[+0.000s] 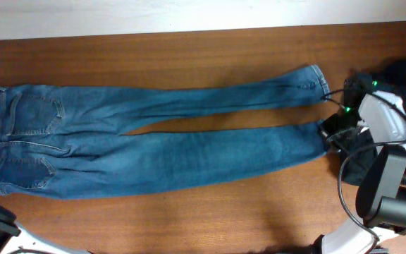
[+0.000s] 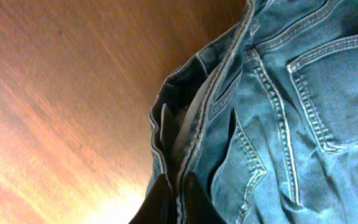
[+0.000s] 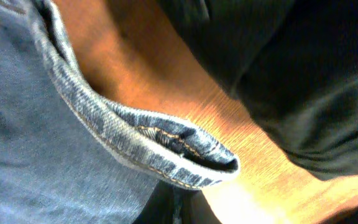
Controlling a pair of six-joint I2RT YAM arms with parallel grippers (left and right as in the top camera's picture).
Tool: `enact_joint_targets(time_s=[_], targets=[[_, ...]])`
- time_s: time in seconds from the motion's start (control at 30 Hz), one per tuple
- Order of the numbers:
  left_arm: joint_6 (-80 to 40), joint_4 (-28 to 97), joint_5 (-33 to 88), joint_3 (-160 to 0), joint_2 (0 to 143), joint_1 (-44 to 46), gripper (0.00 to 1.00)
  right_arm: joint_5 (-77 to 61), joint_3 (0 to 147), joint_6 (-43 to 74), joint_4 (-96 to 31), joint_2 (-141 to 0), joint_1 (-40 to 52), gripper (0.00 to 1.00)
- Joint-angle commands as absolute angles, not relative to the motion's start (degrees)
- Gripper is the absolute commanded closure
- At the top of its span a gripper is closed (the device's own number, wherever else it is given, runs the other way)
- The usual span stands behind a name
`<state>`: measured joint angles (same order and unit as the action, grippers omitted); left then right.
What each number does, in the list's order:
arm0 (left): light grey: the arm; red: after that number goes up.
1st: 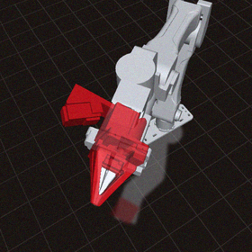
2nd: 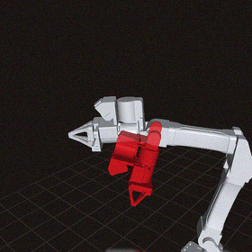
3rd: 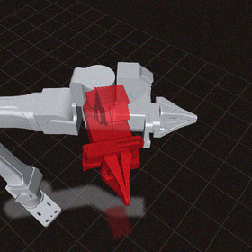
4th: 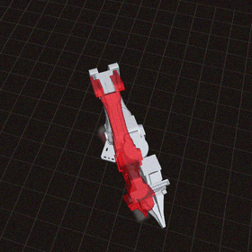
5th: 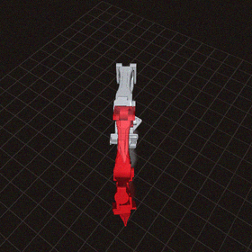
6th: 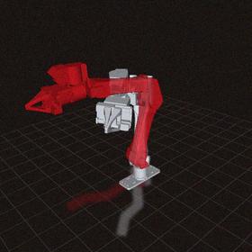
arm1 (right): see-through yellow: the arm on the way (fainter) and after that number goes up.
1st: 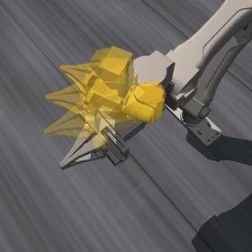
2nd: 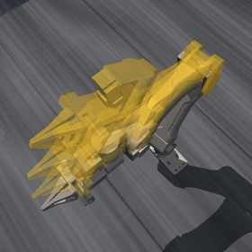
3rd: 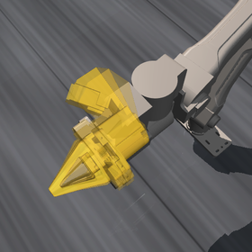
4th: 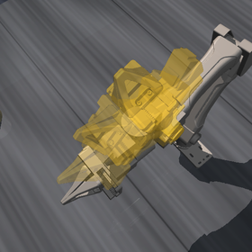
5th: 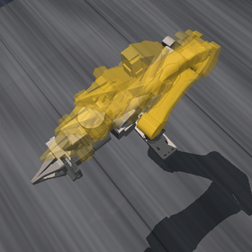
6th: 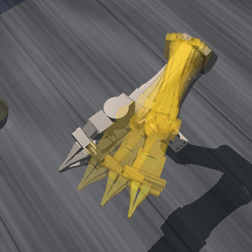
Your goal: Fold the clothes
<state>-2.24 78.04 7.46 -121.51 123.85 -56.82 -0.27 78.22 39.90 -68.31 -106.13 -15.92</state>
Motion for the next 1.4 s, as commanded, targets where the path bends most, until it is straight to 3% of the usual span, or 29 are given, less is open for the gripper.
enact_joint_targets(time_s=[0.0,0.37,0.57,0.93,1.37], targets=[[-2.15,80.03,7.68,-124.20,121.14,-57.04,1.00,3.49,83.48,36.07,-71.29,-106.00,-15.86,0.96],[-2.24,82.28,8.14,-132.35,121.14,-55.96,1.00,2.31,95.11,34.72,-71.81,-106.00,-15.81,0.96],[-2.42,74.54,10.11,-132.70,121.14,-50.41,0.99,-5.45,96.40,34.74,-63.94,-106.06,-15.73,0.96],[-2.39,64.40,6.00,-132.68,121.16,-42.46,0.99,-5.52,96.40,34.65,-49.34,-106.13,-11.16,0.96],[-2.37,54.81,1.67,-132.03,122.32,-42.15,0.99,1.10,96.40,34.72,-41.91,-106.56,-10.50,0.96]])
